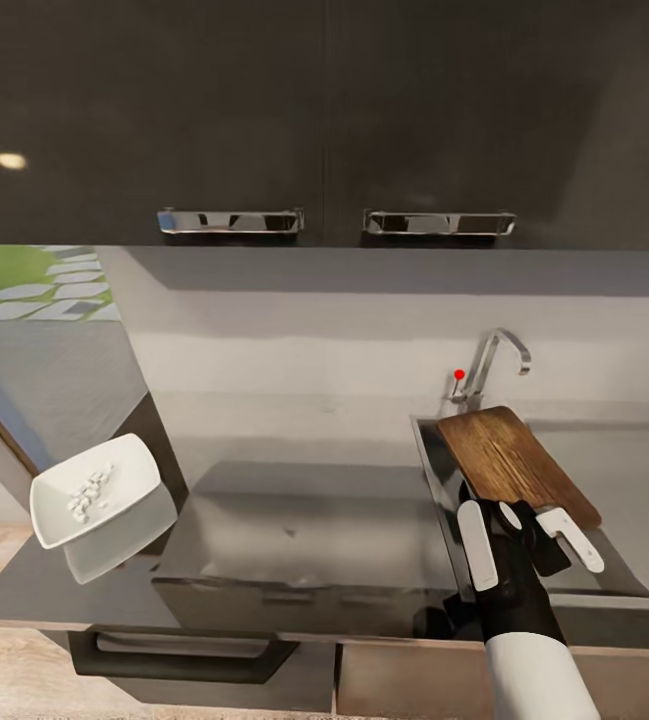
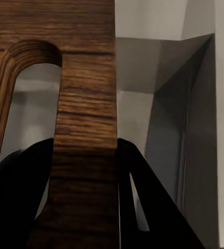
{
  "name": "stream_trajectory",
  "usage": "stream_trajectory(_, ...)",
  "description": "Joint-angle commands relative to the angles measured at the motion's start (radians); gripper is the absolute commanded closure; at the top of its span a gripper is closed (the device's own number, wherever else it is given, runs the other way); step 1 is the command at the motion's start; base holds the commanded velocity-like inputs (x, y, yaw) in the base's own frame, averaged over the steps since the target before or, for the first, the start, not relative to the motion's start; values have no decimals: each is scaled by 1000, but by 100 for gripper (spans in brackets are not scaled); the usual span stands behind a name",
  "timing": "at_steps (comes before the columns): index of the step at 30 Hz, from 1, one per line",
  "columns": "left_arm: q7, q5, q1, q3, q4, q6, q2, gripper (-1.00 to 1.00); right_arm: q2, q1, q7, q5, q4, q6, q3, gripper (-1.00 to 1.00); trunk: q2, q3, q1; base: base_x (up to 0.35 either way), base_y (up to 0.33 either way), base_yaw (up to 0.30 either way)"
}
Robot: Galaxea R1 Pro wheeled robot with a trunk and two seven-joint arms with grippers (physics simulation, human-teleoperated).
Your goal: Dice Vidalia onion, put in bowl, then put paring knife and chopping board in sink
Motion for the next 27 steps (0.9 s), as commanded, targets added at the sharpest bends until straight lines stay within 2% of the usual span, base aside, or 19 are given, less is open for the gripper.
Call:
stream_trajectory(1, 10, 2, 0, -9, -2, -1, 1, -100, 1, -1, -4, -2, -2, 5, -1, 100, -2, -3, 1, 0, 0, 0)
stream_trajectory(27, 10, 2, 0, -9, -1, -1, 1, -100, 1, -1, -4, -4, -2, -7, -3, 100, -2, -43, 1, 0, 0, 0)
